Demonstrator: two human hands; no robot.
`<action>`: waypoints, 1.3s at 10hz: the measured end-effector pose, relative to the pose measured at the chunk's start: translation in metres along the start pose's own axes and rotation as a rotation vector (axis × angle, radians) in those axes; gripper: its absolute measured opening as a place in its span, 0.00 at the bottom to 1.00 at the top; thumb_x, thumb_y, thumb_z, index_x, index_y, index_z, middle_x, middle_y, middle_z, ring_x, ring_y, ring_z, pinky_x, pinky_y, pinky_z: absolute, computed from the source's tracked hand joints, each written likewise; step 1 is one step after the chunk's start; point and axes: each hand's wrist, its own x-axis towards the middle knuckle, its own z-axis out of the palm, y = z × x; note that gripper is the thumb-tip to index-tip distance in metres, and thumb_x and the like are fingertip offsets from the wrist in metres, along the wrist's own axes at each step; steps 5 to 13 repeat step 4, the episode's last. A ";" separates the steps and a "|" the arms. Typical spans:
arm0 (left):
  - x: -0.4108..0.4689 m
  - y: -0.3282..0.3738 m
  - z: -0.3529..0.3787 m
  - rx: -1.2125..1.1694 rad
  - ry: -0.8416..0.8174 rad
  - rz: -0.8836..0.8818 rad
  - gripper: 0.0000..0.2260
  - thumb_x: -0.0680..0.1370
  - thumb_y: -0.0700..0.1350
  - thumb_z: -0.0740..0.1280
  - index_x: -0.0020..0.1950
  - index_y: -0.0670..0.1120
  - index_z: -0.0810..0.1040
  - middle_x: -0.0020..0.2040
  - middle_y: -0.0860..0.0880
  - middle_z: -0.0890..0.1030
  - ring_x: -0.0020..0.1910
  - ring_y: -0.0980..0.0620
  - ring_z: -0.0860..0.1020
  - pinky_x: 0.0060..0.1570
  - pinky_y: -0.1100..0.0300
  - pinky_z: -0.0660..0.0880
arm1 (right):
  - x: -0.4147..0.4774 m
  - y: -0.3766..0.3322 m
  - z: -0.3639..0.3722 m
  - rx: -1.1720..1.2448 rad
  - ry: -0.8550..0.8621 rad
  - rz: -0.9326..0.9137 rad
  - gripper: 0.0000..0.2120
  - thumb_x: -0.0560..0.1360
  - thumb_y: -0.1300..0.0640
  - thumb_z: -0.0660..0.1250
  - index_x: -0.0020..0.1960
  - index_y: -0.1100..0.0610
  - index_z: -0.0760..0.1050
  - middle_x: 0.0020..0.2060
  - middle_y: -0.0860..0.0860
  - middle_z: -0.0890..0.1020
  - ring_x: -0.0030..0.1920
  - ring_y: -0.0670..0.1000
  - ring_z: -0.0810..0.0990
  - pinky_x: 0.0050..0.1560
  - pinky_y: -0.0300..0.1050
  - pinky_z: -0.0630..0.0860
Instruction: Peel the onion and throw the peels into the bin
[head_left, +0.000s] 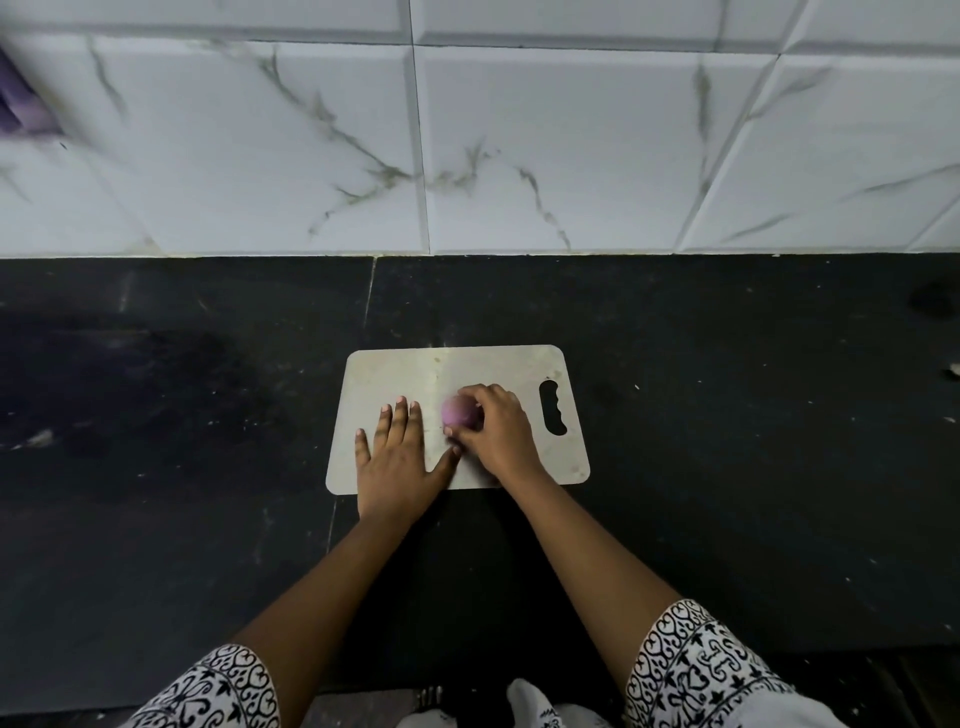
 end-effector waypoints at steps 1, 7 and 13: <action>0.001 0.000 -0.001 -0.009 0.022 -0.008 0.36 0.76 0.66 0.51 0.78 0.49 0.49 0.79 0.50 0.50 0.77 0.51 0.47 0.74 0.46 0.43 | -0.001 0.002 0.000 -0.007 -0.013 -0.016 0.24 0.68 0.52 0.73 0.61 0.54 0.71 0.58 0.53 0.76 0.59 0.54 0.71 0.59 0.49 0.71; 0.017 -0.003 -0.024 -0.037 0.010 -0.006 0.29 0.75 0.62 0.59 0.72 0.51 0.63 0.74 0.51 0.64 0.72 0.50 0.62 0.68 0.48 0.59 | -0.002 -0.003 -0.015 0.078 -0.099 0.040 0.28 0.70 0.54 0.72 0.67 0.52 0.67 0.63 0.52 0.72 0.63 0.52 0.71 0.64 0.45 0.70; 0.017 -0.003 -0.024 -0.037 0.010 -0.006 0.29 0.75 0.62 0.59 0.72 0.51 0.63 0.74 0.51 0.64 0.72 0.50 0.62 0.68 0.48 0.59 | -0.002 -0.003 -0.015 0.078 -0.099 0.040 0.28 0.70 0.54 0.72 0.67 0.52 0.67 0.63 0.52 0.72 0.63 0.52 0.71 0.64 0.45 0.70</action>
